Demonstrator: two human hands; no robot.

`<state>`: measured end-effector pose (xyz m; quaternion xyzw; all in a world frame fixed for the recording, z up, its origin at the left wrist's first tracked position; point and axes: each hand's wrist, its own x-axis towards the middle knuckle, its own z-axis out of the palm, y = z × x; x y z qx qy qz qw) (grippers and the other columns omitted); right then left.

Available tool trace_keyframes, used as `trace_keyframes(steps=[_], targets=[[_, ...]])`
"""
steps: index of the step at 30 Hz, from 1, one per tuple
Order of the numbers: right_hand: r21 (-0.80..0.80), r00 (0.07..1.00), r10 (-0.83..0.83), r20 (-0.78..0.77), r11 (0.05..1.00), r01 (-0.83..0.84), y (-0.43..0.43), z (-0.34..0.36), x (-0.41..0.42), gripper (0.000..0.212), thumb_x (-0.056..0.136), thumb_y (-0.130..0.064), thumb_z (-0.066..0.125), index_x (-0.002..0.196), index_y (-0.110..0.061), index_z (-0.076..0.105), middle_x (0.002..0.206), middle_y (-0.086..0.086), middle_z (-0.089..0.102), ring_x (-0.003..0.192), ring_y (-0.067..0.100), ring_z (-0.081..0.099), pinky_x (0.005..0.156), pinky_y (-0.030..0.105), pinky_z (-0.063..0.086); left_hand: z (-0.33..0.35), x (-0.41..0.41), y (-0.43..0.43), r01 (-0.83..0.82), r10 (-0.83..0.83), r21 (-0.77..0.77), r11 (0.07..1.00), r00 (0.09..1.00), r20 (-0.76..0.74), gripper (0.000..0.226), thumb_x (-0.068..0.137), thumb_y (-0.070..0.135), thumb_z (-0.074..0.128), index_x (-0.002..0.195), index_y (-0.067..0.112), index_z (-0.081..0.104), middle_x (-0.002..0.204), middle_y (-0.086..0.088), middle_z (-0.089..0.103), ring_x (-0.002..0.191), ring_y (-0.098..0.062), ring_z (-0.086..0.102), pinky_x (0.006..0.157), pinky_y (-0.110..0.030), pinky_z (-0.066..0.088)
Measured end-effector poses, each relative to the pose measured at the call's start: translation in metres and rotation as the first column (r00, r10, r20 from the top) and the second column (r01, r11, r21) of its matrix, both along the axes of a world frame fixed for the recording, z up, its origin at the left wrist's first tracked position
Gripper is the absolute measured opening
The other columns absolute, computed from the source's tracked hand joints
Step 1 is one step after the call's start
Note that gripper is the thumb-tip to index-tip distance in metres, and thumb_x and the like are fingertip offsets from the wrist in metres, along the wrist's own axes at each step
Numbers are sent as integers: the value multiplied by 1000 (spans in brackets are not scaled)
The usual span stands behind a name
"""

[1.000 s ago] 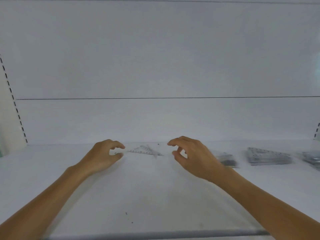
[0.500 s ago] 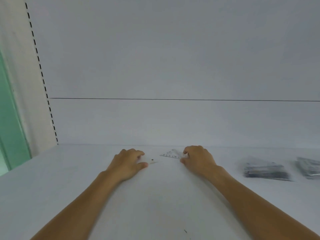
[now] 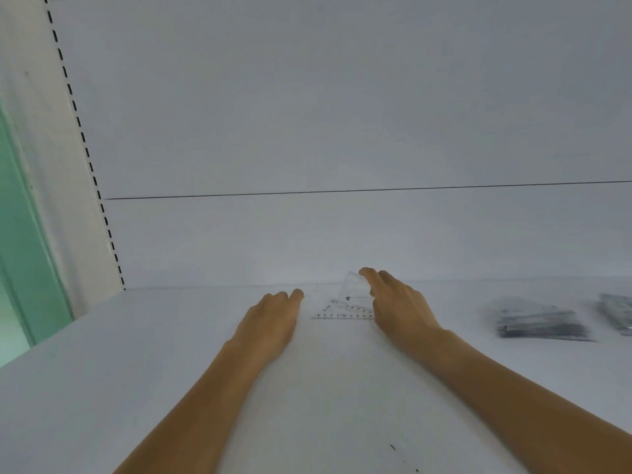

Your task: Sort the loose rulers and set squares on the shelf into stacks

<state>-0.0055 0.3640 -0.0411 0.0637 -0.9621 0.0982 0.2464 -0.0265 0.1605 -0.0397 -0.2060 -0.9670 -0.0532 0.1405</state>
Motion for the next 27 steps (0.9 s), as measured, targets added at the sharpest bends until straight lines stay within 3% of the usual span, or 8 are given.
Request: trace_keyframes(steps=[5,9,13,15,18,21,24,27], targets=[[-65,995,97,-33,993,-99,0,-5,4,54,91,-8,36,141,-27,29,111,2,46,98,22,54,71,32,44,3,-1,-15,-42,36,338,940,999,24,36,94,10,31,127,22,38,96,-4,53,82,-23,51,73,-34,42],[-55,993,104,61,993,-101,3,-8,2,57,90,-41,49,141,-31,26,112,-4,40,93,14,46,73,25,37,4,-2,-21,-27,13,456,890,999,33,29,98,18,28,121,29,41,91,-8,60,83,-26,59,81,-40,49],[-42,992,116,52,993,-114,3,-9,-1,56,92,-47,45,142,-29,25,113,-4,42,98,14,48,74,23,36,3,1,-15,-26,-14,535,845,997,71,34,98,18,28,127,32,38,96,-1,62,84,-22,61,87,-40,49],[-56,993,115,29,992,-113,3,-10,-2,55,93,-47,42,142,-28,26,111,-4,42,96,13,47,74,23,36,4,1,-12,-39,-24,619,784,995,92,35,97,29,34,131,31,37,88,-1,63,80,-17,60,81,-38,50],[-76,994,104,23,992,-102,7,-9,-3,55,94,-46,42,143,-28,25,111,-3,43,100,14,47,76,24,37,8,1,-11,-62,-34,672,738,991,129,74,82,50,57,142,34,18,89,7,54,83,-4,51,71,-24,41],[-85,996,85,32,993,-82,11,-10,-4,55,94,-45,42,144,-27,25,115,-3,43,103,14,47,78,24,38,6,5,-13,-11,-58,570,822,993,104,101,77,41,67,137,53,-14,95,7,44,89,-9,47,80,-25,36],[-78,996,75,43,994,-71,11,-11,-5,55,94,-46,42,144,-28,25,117,-4,43,104,13,47,79,23,37,6,6,-12,90,-132,539,837,990,41,78,91,32,50,131,61,-11,98,4,42,91,-11,47,82,-26,36],[-60,997,69,46,996,-66,10,-10,-4,56,94,-46,43,144,-29,25,119,-5,43,106,12,46,80,23,38,5,5,-9,154,-188,538,829,982,7,52,98,36,32,143,46,8,97,5,40,91,-13,50,83,-25,38]])
